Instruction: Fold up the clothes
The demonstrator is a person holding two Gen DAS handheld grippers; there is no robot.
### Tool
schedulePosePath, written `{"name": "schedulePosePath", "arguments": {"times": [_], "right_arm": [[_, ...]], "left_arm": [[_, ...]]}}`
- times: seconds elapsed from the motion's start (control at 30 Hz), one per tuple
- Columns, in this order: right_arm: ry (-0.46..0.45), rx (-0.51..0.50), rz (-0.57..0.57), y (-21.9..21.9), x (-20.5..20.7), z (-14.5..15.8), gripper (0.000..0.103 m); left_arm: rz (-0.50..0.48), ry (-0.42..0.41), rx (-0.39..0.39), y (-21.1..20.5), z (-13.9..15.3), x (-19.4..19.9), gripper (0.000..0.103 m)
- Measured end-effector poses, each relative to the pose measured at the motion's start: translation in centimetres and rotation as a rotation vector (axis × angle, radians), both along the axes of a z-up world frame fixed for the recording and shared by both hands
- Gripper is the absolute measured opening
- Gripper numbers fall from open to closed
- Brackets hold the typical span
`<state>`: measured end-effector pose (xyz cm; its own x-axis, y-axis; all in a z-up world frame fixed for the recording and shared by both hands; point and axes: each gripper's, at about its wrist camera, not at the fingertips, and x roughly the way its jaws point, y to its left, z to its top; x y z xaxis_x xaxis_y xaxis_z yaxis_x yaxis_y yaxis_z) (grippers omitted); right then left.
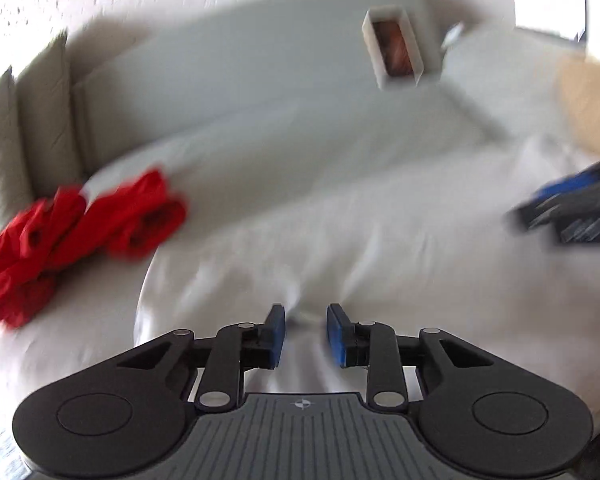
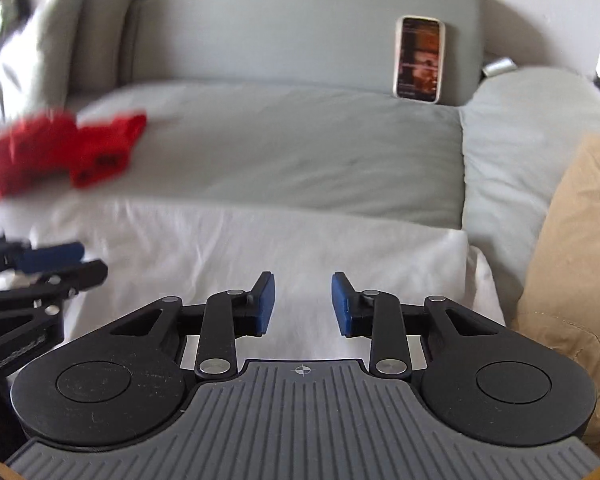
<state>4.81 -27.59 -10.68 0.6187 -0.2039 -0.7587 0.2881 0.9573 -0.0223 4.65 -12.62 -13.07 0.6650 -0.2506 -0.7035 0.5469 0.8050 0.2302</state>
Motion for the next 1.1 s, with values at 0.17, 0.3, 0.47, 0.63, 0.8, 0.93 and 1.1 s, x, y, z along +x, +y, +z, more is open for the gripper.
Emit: {"name": "schedulePosePath", "arguments": {"times": [0.17, 0.3, 0.47, 0.63, 0.8, 0.93, 1.1], "right_arm": [[0.05, 0.082, -0.161, -3.8, -5.0, -0.5, 0.036], [0.078, 0.147, -0.254, -5.6, -9.0, 0.3, 0.025], [-0.079, 0.263, -0.302, -4.6, -13.8, 3.0, 0.048], [-0.181, 0.267, -0.133, 0.9, -12.4, 3.5, 0.047], [-0.068, 0.163, -0.046, 4.8, -10.9, 0.1, 0.047], [0.063, 0.213, -0.055, 4.4, -12.8, -2.5, 0.046], [0.077, 0.5, -0.169, 2.8, -16.4, -2.8, 0.041]], "left_arm": [[0.058, 0.06, 0.006, 4.5, 1.6, -1.0, 0.029], [0.114, 0.093, 0.032, 6.4, 2.6, -1.8, 0.028], [0.088, 0.041, -0.151, 7.0, 5.4, -5.5, 0.028], [-0.091, -0.009, -0.183, 1.6, 4.3, -7.5, 0.036], [-0.125, 0.126, -0.088, 0.2, -0.1, -8.5, 0.037], [-0.148, 0.24, 0.03, 0.7, -1.6, -9.4, 0.031], [-0.149, 0.246, -0.048, 2.3, 0.2, -10.8, 0.038]]}}
